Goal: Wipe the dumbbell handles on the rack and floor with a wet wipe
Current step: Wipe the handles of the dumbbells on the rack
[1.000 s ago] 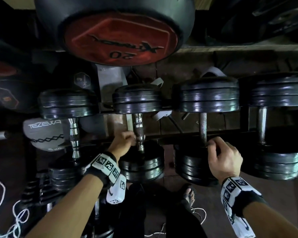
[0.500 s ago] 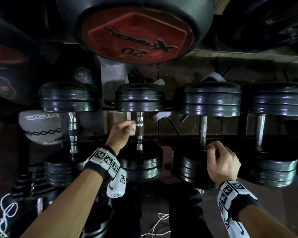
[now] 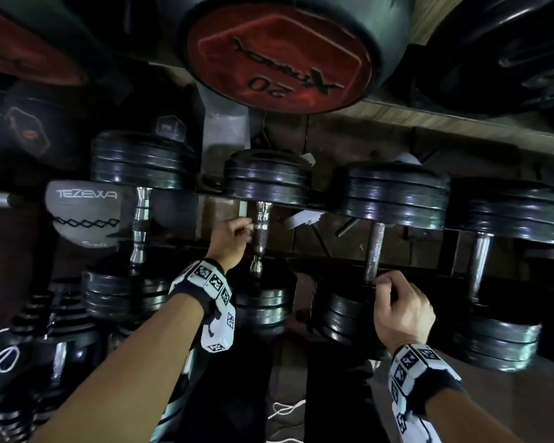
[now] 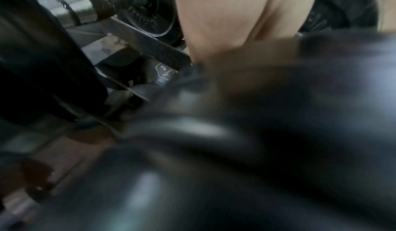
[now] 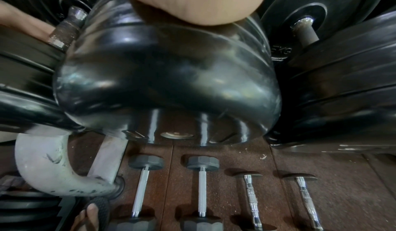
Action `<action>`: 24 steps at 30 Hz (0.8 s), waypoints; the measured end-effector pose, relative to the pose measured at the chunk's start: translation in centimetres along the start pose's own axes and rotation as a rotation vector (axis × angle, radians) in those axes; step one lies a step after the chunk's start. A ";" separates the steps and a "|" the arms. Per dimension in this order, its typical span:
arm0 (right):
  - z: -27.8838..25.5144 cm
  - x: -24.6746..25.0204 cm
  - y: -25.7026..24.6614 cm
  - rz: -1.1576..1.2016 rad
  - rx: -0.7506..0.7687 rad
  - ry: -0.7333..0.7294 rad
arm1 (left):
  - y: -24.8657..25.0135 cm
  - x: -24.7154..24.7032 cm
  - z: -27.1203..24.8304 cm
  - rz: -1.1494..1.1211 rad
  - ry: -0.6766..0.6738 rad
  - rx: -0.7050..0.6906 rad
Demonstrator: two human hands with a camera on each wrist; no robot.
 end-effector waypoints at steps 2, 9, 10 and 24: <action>0.0 0.0 -0.1 -0.007 0.012 0.000 | -0.3 -0.4 -0.2 0.006 -0.020 0.015; 0.0 0.1 -0.7 0.013 0.049 -0.011 | -3.6 -0.5 -2.7 0.145 -0.106 0.080; 0.0 0.2 -0.8 0.014 0.048 -0.008 | -3.6 -0.6 -2.4 0.111 -0.101 0.097; -0.2 -0.1 -0.3 0.047 0.035 -0.025 | -4.0 -1.6 -2.5 0.263 -0.262 0.058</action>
Point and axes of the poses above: each hand's wrist, its own z-axis towards the middle knuckle, its own x-axis out of the back of the hand, y = z × x, the point moved 10 cm from there along z, towards the middle knuckle, and after that the axes turned 3 degrees about y, right-handed, at the moved point
